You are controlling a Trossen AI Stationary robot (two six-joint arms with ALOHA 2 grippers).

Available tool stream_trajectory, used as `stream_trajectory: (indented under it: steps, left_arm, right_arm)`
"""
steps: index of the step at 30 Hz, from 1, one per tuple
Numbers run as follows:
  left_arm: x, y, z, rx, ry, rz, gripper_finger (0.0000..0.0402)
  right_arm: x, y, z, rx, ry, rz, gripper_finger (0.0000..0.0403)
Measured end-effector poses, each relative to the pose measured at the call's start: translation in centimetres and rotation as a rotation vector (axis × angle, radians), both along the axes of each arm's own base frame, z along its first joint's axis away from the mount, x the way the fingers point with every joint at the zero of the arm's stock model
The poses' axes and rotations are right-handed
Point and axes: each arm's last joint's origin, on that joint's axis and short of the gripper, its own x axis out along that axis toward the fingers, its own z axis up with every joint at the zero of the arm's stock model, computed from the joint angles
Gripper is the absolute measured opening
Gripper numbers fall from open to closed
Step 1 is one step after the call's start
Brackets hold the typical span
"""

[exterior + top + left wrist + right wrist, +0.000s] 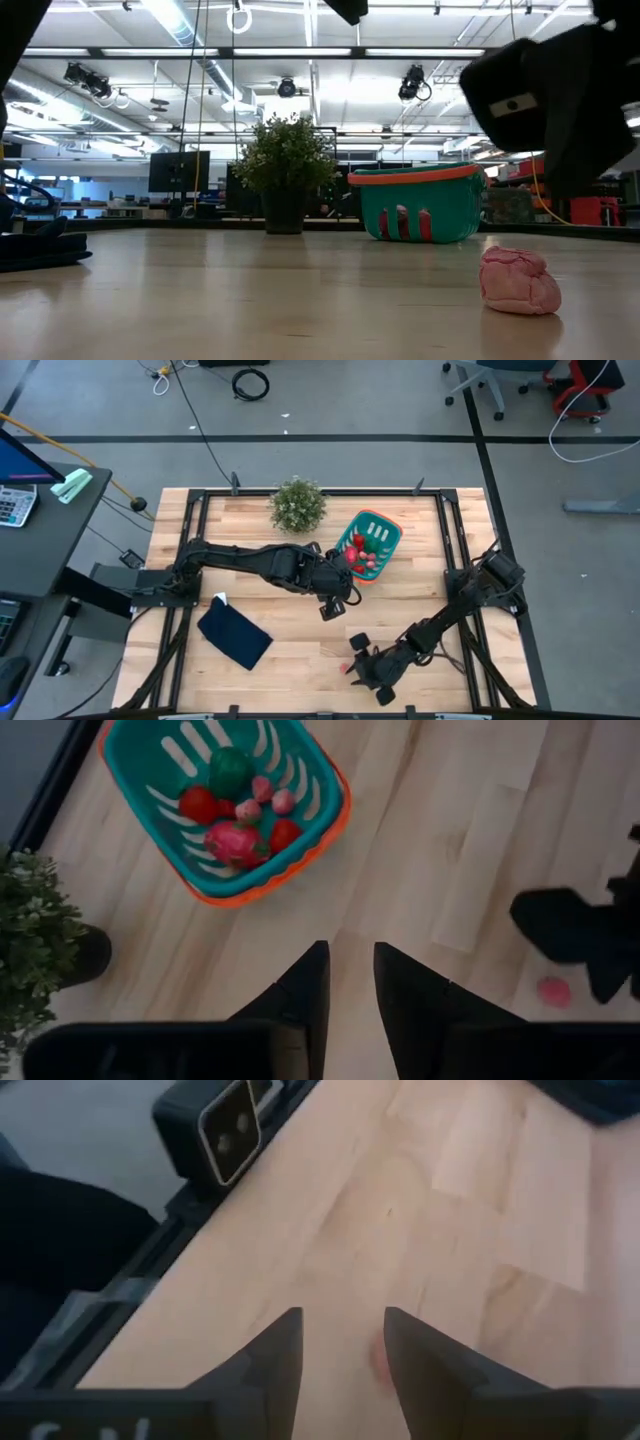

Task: Pick and placing Produce into tupperware
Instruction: Put the pink peach into the basket

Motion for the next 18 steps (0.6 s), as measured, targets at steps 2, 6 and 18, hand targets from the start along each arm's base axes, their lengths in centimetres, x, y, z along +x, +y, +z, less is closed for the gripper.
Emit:
stream_trajectory:
  steps: [2, 6, 18]
  left_arm:
    - [0.0, -0.1, 0.0, -0.002, 0.003, 0.001, 0.0083]
    - [0.0, -0.4, 0.0, -0.004, -0.002, -0.005, 0.0077]
    - [-0.1, -0.6, 0.0, -0.013, -0.004, 0.006, 0.0062]
  right_arm:
    - [0.5, -0.1, -0.4, -0.014, 0.014, -0.006, 0.0156]
    - [0.9, -1.0, -1.3, -0.051, 0.043, -0.038, 0.0172]
    - [1.4, -2.2, -1.4, -0.089, 0.046, -0.11, 0.0204]
